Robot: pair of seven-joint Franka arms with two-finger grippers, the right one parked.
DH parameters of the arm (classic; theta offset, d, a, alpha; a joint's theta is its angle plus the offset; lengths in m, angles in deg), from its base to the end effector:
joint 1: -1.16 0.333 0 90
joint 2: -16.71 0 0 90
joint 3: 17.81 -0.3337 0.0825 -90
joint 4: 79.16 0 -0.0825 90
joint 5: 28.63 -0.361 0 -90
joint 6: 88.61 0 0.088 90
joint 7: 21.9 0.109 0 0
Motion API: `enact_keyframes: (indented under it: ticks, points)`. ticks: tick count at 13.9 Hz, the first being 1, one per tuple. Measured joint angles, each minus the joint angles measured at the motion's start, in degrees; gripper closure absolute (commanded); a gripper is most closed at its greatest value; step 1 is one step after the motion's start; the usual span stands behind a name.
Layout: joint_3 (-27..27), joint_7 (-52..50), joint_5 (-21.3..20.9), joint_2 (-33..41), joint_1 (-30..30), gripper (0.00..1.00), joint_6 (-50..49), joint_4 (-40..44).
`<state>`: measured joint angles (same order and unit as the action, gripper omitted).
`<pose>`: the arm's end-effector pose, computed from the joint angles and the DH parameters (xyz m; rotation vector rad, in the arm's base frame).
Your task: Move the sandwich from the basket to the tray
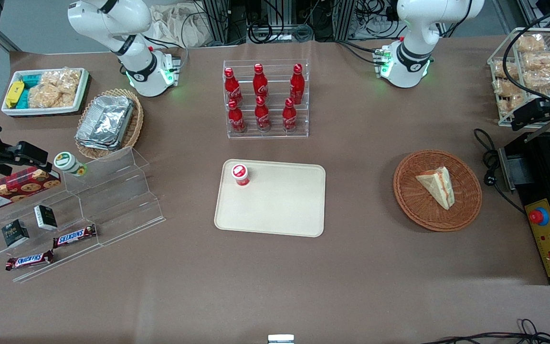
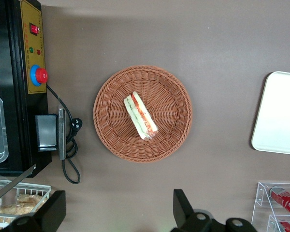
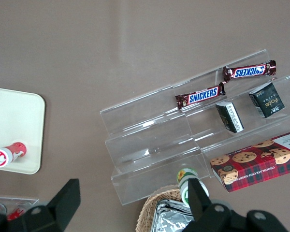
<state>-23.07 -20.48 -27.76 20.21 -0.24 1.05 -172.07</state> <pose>0.5095 0.0344 0.6486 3.1203 0.0660 0.0079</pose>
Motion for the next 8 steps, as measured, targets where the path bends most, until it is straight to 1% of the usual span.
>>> enact_keyframes:
  ticks: [3,6,8]
  points:
    - [-0.1,0.1,0.0,0.0,0.0,0.00,0.0,0.0]
    - [-0.1,0.2,-1.5,0.0,0.0,0.00,-0.1,-0.4]
    - [-0.1,-0.5,-1.7,-0.2,0.0,0.00,-0.2,-1.7]
